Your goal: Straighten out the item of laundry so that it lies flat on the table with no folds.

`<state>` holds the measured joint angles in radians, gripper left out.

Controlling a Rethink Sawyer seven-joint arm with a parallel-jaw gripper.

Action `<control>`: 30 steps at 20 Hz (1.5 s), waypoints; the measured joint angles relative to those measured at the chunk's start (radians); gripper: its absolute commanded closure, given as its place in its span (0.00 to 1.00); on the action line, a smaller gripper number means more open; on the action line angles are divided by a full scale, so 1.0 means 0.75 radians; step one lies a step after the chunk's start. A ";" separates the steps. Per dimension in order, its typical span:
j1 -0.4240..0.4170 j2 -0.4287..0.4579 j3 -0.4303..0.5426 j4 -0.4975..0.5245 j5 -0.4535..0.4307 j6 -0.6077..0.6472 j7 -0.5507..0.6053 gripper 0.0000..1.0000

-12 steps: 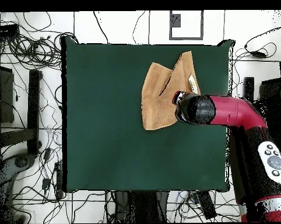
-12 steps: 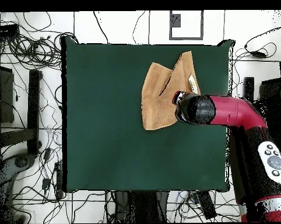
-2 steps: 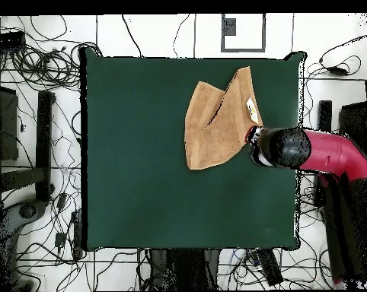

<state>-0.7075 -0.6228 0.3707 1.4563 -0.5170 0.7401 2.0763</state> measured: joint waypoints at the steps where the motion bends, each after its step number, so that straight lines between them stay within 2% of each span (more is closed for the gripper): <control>1: -0.005 -0.003 0.000 0.000 0.000 0.001 0.000 0.00; 15: -0.029 -0.004 0.000 -0.003 -0.016 0.001 0.000 0.00; 30: 0.014 0.218 0.000 -0.088 -0.139 -0.041 0.000 0.00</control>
<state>-0.6972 -0.4592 0.3710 1.3902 -0.6210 0.7096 2.0763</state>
